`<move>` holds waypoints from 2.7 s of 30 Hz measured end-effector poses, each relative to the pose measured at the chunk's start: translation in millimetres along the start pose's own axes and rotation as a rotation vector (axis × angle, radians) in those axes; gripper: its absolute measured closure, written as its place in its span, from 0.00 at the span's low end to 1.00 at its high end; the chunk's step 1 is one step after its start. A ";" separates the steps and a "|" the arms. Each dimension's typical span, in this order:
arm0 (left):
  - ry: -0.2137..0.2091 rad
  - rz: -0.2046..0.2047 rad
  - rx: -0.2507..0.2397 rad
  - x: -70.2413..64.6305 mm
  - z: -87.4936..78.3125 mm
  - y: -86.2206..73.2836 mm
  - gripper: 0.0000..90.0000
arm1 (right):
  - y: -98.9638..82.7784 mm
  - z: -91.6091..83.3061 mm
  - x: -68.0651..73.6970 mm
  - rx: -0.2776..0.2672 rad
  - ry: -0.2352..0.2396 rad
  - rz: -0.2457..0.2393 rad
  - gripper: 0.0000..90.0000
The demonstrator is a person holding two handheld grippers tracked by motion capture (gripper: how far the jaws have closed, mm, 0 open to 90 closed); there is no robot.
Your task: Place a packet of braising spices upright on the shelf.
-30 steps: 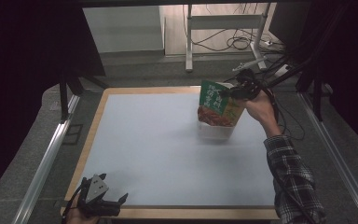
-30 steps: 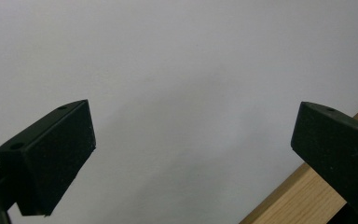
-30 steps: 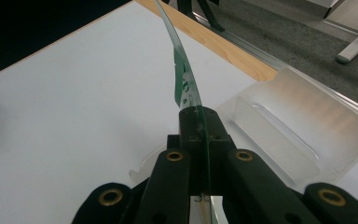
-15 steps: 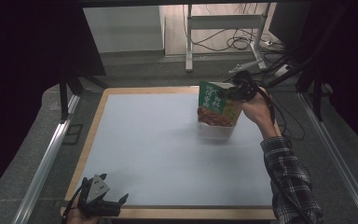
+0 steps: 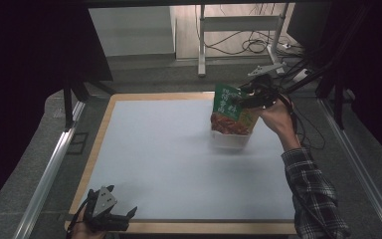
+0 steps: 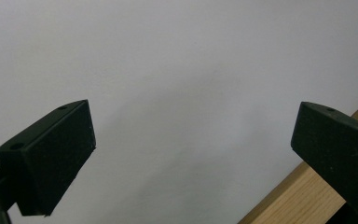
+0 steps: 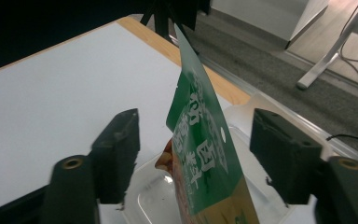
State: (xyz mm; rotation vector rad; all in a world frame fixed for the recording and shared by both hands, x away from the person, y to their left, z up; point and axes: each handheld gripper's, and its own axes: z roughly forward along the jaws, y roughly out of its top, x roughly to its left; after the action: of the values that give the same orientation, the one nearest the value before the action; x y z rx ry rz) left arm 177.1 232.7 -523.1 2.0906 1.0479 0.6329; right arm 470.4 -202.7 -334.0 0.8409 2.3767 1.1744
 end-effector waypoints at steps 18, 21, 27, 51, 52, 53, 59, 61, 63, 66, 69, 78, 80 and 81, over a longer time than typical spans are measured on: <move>0.002 -0.001 -0.004 0.0 -0.2 -0.1 0.00 | -7.9 -21.1 4.0 -0.056 -0.037 0.028 0.03; 0.001 -0.001 -0.003 0.0 -0.3 0.0 0.00 | -10.1 -25.0 5.0 -0.057 -0.046 0.029 0.02; 0.001 0.002 -0.002 -0.5 -0.1 0.0 0.00 | -16.2 -34.5 7.0 -0.066 -0.053 0.028 0.01; 0.006 0.019 0.004 -2.0 0.4 0.4 0.00 | -47.1 -60.1 16.3 -0.078 -0.075 0.042 0.00; 0.005 0.020 0.005 -2.0 0.4 0.4 0.00 | -49.1 -61.2 16.9 -0.077 -0.074 0.046 0.00; 0.005 0.021 0.005 -2.0 0.4 0.4 0.00 | -50.8 -62.0 17.5 -0.077 -0.076 0.048 0.00; 0.005 0.017 0.005 -1.8 0.5 0.5 0.00 | -61.6 -67.3 23.1 -0.085 -0.086 0.055 0.00; 0.005 0.014 0.003 -1.7 0.4 0.4 0.00 | -65.9 -69.2 25.9 -0.084 -0.097 0.055 0.00; 0.004 0.009 0.001 -1.2 0.4 0.3 0.00 | -70.2 -70.5 28.0 -0.087 -0.104 0.055 0.00; 0.004 0.006 0.001 -0.8 0.3 0.2 0.00 | -78.2 -70.6 31.3 -0.081 -0.104 0.060 0.00; 0.009 0.004 -0.001 -1.0 -0.1 0.2 0.00 | -86.7 -70.3 34.0 -0.077 -0.091 0.074 0.00; -0.006 -0.021 -0.021 2.1 -2.1 -0.9 0.00 | -102.3 -77.9 47.3 -0.102 -0.070 0.094 0.00; -0.012 -0.038 -0.032 4.2 -3.2 -1.6 0.00 | -104.6 -79.8 51.1 -0.100 -0.066 0.090 0.00; -0.014 -0.047 -0.039 5.5 -3.7 -1.9 0.00 | -105.8 -80.7 52.9 -0.100 -0.063 0.087 0.00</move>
State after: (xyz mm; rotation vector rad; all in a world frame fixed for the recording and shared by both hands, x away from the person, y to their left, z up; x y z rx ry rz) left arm 176.7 239.4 -521.6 2.0283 1.0655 0.6106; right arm 348.9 -266.7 -374.4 0.9423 2.2313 1.2695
